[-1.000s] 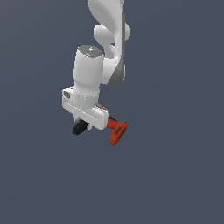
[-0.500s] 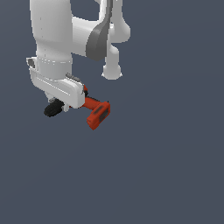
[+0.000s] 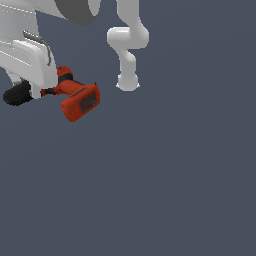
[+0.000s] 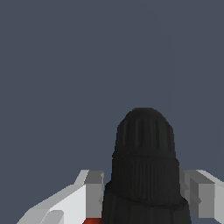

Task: Pick up the object and move it to a goal position.

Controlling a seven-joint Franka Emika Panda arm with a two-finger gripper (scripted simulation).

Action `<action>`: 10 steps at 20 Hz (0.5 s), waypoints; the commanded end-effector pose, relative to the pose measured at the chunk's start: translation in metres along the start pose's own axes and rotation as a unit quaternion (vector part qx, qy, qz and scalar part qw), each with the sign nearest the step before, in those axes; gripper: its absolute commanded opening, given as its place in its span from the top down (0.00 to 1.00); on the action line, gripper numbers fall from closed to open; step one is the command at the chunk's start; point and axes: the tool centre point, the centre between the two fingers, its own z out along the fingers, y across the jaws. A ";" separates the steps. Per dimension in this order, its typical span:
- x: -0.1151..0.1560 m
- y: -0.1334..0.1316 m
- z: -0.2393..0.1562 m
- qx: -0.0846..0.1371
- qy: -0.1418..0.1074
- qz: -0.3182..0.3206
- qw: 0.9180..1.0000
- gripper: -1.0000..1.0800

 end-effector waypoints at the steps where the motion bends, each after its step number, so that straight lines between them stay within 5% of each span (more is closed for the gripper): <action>1: 0.014 0.015 -0.023 0.001 0.003 0.000 1.000 1.00; 10: 0.044 0.046 -0.063 0.000 0.004 0.000 1.000 1.00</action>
